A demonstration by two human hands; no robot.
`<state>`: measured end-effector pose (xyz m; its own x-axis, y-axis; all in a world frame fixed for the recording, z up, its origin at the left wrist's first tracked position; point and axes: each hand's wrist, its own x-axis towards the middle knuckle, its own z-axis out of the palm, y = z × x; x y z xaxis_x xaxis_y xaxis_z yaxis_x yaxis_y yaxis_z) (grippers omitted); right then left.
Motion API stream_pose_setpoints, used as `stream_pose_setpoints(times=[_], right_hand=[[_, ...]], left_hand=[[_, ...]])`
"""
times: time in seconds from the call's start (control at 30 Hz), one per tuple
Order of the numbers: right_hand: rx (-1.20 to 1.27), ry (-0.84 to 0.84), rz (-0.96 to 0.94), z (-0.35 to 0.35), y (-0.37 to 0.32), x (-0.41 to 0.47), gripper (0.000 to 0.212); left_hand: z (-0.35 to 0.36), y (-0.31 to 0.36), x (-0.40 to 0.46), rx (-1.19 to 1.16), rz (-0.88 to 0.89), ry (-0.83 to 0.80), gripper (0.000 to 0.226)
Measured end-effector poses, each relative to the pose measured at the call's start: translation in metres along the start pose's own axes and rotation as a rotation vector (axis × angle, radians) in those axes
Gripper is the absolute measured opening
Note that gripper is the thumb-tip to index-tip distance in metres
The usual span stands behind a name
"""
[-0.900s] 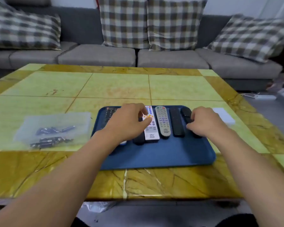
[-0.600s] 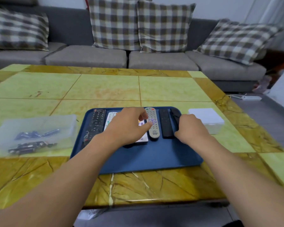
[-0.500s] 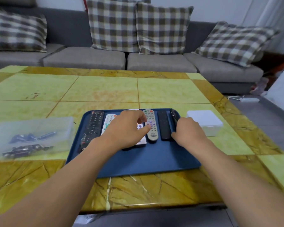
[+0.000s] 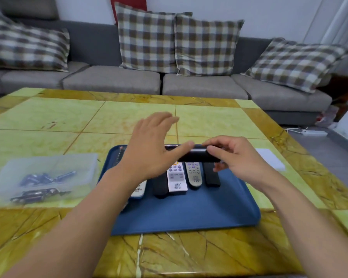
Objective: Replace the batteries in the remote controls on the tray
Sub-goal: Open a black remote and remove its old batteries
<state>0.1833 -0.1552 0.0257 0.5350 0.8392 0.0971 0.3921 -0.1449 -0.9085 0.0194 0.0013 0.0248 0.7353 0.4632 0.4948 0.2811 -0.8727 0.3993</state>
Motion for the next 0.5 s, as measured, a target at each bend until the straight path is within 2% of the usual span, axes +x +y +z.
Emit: stream_pose_setpoints(times=[0.03, 0.1, 0.17, 0.23, 0.3, 0.4, 0.5], right_hand=[[0.057, 0.009, -0.017, 0.006, 0.0, 0.004, 0.014], [0.193, 0.045, -0.044, 0.021, 0.0, 0.014, 0.014], [0.32, 0.077, -0.043, 0.035, 0.0, 0.021, 0.014], [0.445, 0.132, -0.029, 0.047, 0.0, 0.027, 0.013], [0.509, 0.183, -0.024, 0.056, -0.001, 0.03, 0.012], [0.466, 0.196, -0.022, 0.066, 0.002, 0.032, 0.006], [0.427, 0.177, 0.003, 0.07, 0.007, 0.033, 0.02]], left_hand=[[0.002, -0.004, -0.004, -0.058, 0.001, -0.155, 0.055], [0.008, -0.008, -0.015, -0.335, -0.083, -0.402, 0.03], [0.011, -0.005, -0.019, -0.714, -0.29, -0.469, 0.02], [0.009, 0.0, -0.02, -1.011, -0.462, -0.473, 0.02], [0.006, 0.004, -0.018, -1.04, -0.498, -0.472, 0.022], [0.007, 0.001, -0.017, -0.968, -0.508, -0.469, 0.025], [0.01, -0.004, -0.013, -0.944, -0.53, -0.476, 0.024]])
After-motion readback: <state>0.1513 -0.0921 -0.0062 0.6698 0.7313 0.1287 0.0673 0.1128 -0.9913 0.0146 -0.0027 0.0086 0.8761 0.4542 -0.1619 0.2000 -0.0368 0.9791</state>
